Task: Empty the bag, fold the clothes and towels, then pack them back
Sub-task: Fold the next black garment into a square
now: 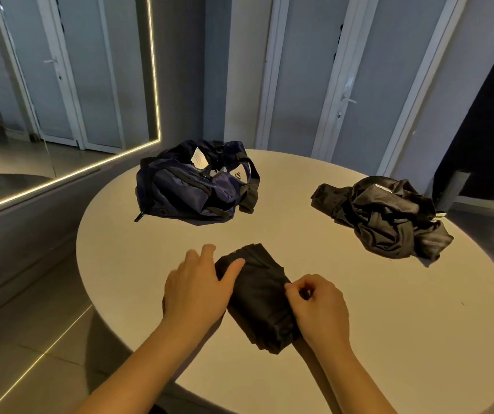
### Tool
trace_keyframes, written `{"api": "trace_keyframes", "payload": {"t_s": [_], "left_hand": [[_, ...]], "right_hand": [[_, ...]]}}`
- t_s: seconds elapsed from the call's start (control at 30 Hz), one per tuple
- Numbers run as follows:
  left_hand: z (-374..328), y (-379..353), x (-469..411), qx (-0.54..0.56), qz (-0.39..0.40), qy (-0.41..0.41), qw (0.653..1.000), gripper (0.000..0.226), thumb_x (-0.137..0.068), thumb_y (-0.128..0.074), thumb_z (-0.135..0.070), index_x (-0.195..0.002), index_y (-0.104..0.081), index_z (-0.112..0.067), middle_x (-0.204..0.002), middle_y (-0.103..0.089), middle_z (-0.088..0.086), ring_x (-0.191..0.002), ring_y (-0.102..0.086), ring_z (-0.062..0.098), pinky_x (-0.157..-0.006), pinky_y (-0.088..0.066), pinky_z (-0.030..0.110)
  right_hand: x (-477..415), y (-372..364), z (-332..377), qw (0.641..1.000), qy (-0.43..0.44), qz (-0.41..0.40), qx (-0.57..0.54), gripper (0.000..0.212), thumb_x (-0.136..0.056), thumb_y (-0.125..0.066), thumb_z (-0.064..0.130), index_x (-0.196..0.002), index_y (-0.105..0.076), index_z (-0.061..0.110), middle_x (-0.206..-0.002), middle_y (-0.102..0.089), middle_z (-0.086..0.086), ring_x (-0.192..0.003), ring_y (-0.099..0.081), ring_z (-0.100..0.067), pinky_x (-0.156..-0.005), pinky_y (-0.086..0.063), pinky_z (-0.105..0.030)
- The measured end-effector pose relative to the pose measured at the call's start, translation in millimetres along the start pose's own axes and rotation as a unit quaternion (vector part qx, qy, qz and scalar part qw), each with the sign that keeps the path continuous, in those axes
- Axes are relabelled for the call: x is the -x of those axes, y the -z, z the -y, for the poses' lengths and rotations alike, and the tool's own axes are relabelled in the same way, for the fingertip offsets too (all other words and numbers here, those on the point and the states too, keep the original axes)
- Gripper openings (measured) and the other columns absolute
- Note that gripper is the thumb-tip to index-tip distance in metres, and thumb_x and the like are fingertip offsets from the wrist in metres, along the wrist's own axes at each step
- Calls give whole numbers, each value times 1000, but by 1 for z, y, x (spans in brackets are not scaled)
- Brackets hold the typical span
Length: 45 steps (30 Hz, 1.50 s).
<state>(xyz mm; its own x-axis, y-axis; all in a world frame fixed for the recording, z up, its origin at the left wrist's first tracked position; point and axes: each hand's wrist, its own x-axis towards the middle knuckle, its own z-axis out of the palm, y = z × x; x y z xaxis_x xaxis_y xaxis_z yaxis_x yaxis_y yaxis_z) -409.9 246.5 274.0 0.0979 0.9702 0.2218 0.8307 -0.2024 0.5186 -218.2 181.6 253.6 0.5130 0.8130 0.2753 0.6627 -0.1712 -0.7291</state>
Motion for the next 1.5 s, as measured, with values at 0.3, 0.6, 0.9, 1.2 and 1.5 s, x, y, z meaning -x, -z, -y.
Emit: {"api": "trace_keyframes", "payload": {"t_s": [0.3,0.6,0.9,1.2,1.5], "left_hand": [[-32,-1,34,309,90,88,943,75,-88,-74,-50,-151,-42,-26,-118,-68,-8,-92,-58,5,-71,-45,14],[-37,-14,17,514,178,116,831,55,-81,-84,-12,-129,-62,-26,-112,-75,4,-96,-75,26,-83,-63,45],[-19,-8,28,590,270,22,761,61,-79,-80,-12,-137,-60,-20,-126,-70,11,-117,-68,32,-99,-56,46],[-32,-19,43,472,146,-33,869,76,-88,-78,-10,-147,-42,-42,-120,-67,-11,-99,-69,-3,-75,-55,14],[-8,24,-98,14,-56,-203,977,55,-94,-68,-44,-140,-54,-19,-134,-56,7,-122,-53,26,-103,-45,46]], "right_hand": [[13,2,1,998,31,-13,51,28,-98,-56,38,-74,-55,25,-66,-57,10,-59,-55,-10,-53,-35,-19],[10,14,3,980,-44,-9,-192,29,-86,-72,49,-96,-61,24,-85,-66,4,-79,-65,-13,-69,-50,-28],[8,25,2,814,-113,219,-526,120,-56,-95,35,-153,-25,52,-147,-51,-5,-118,-67,-29,-99,-55,-53],[9,24,-5,869,-49,140,-473,100,-74,-89,16,-147,-35,58,-141,-59,0,-120,-66,-22,-98,-55,-53],[4,17,-10,929,6,68,-364,70,-90,-76,20,-146,-44,47,-138,-58,18,-122,-60,-1,-104,-53,-36]]}}
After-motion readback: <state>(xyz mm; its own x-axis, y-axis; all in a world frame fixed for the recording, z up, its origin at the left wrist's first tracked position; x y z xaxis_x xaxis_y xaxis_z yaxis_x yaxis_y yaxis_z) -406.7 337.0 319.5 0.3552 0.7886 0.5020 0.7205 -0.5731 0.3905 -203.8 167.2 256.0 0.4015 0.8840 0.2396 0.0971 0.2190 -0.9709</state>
